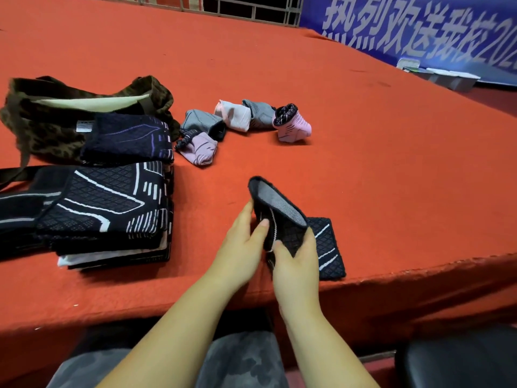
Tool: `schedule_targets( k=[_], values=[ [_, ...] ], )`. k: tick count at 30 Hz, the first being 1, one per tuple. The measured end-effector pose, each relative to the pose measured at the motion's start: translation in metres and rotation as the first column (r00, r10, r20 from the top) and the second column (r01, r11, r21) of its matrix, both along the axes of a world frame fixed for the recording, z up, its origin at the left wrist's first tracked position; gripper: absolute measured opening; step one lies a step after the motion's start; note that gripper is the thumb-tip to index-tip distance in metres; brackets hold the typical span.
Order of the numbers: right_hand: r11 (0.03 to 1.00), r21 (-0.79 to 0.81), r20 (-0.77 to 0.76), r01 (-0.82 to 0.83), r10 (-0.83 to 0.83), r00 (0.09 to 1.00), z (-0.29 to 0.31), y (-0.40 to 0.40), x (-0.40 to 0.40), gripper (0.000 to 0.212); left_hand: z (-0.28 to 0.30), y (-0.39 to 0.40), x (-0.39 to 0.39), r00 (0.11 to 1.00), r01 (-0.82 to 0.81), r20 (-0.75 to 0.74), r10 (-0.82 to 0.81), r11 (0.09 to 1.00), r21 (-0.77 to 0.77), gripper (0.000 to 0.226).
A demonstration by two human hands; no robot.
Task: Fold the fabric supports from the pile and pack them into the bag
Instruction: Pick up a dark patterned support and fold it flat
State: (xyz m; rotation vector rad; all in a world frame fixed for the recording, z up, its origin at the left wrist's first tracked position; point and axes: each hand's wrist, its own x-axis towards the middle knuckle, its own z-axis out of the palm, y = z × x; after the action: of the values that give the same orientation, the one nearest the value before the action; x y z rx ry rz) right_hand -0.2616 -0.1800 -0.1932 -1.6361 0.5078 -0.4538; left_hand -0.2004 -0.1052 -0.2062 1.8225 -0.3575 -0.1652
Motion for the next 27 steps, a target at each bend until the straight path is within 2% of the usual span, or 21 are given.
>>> schedule_targets(
  k=[2,4,7,11,14,20,25,27],
  values=[
    [1.0,-0.01,-0.001,-0.007,0.007,1.0,0.001,-0.006,-0.004,0.066,0.001,-0.01,0.005,0.996,0.064,0.056,-0.068,0.996,0.061,0.065],
    [1.0,-0.007,-0.007,-0.018,0.017,1.0,0.003,-0.015,-0.008,0.071,0.002,-0.018,0.009,0.986,0.106,0.109,-0.126,0.979,0.172,0.062],
    [0.999,-0.048,-0.031,0.018,-0.019,0.999,0.006,-0.029,-0.016,0.067,0.001,-0.029,0.008,0.962,0.136,0.169,-0.216,0.911,0.389,0.062],
    [0.953,-0.282,-0.061,0.109,-0.132,0.989,0.004,-0.05,-0.024,0.042,-0.002,-0.04,0.005,0.918,0.14,0.214,-0.333,0.779,0.611,0.063],
    [0.916,-0.37,-0.08,0.156,-0.199,0.977,0.001,-0.06,-0.03,0.031,-0.004,-0.044,0.005,0.886,0.156,0.23,-0.404,0.725,0.67,0.063],
    [0.895,-0.399,-0.12,0.198,-0.265,0.957,-0.009,-0.071,-0.035,0.027,-0.004,-0.052,0.006,0.828,0.188,0.225,-0.514,0.631,0.752,0.063],
    [0.87,-0.468,-0.173,0.157,-0.264,0.949,-0.011,-0.081,-0.031,0.03,-0.005,-0.058,0.005,0.795,0.169,0.18,-0.579,0.498,0.851,0.064],
    [0.844,-0.527,-0.267,0.095,-0.271,0.925,-0.011,-0.09,-0.024,0.03,-0.006,-0.059,0.005,0.792,0.161,0.177,-0.585,0.479,0.863,0.064]
  ],
)
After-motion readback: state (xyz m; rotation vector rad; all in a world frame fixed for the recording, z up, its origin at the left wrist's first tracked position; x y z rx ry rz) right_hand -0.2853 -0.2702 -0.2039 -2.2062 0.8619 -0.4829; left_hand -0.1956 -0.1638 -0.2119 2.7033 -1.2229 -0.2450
